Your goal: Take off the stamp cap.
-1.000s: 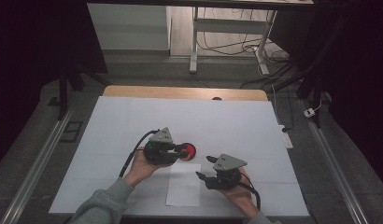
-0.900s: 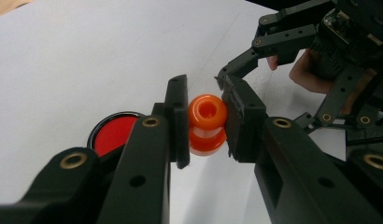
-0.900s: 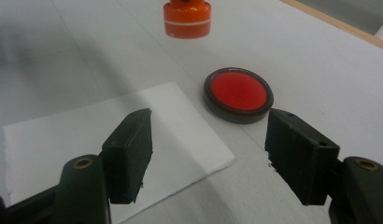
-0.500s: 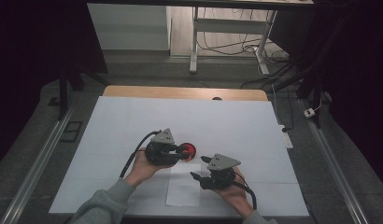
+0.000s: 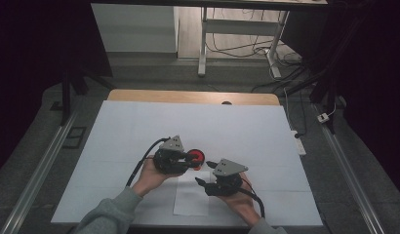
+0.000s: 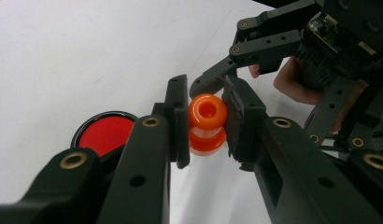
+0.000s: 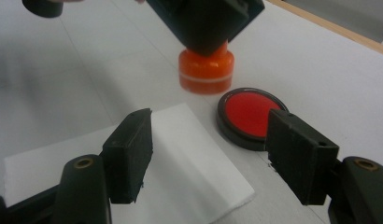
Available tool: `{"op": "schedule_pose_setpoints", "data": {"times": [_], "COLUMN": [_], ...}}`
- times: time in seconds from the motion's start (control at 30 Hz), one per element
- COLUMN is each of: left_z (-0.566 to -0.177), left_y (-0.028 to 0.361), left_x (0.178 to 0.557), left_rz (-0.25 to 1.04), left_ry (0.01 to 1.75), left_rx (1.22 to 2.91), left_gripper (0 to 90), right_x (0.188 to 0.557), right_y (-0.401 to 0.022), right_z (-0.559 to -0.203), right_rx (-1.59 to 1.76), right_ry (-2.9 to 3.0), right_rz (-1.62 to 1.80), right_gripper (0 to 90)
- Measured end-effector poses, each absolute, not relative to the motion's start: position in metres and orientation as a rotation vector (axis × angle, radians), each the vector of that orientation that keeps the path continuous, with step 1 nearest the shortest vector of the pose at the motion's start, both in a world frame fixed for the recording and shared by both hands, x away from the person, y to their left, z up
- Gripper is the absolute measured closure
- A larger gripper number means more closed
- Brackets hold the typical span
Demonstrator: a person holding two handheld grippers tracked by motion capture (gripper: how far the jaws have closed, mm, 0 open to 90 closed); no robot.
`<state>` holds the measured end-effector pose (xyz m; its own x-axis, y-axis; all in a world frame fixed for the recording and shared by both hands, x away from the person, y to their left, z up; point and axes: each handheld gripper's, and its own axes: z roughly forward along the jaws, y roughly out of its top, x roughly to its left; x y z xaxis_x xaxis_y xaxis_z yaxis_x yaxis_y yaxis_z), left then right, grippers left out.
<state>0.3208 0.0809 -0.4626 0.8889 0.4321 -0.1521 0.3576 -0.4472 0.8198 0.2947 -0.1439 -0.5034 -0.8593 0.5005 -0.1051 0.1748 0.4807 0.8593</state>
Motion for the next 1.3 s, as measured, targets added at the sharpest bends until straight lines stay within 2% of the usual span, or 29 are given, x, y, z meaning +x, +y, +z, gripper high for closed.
{"op": "schedule_pose_setpoints", "data": {"times": [0.27, 0.53, 1.3], "left_z": [-0.464, -0.465, -0.465], "left_y": [0.080, 0.079, 0.079], "left_x": [0.321, 0.321, 0.321], "left_rz": [0.096, 0.091, 0.088], "left_ry": [0.568, 0.568, 0.569], "left_rx": [2.083, 2.082, 2.081], "left_gripper": [72.4, 72.4, 72.4], "right_x": [0.295, 0.296, 0.298], "right_y": [-0.136, -0.133, -0.128], "right_z": [-0.503, -0.501, -0.501], "right_rx": [0.566, 0.563, 0.583], "right_ry": [2.388, 2.385, 2.370], "right_rz": [1.339, 1.357, 1.346], "right_gripper": [36.4, 47.7, 59.3]}}
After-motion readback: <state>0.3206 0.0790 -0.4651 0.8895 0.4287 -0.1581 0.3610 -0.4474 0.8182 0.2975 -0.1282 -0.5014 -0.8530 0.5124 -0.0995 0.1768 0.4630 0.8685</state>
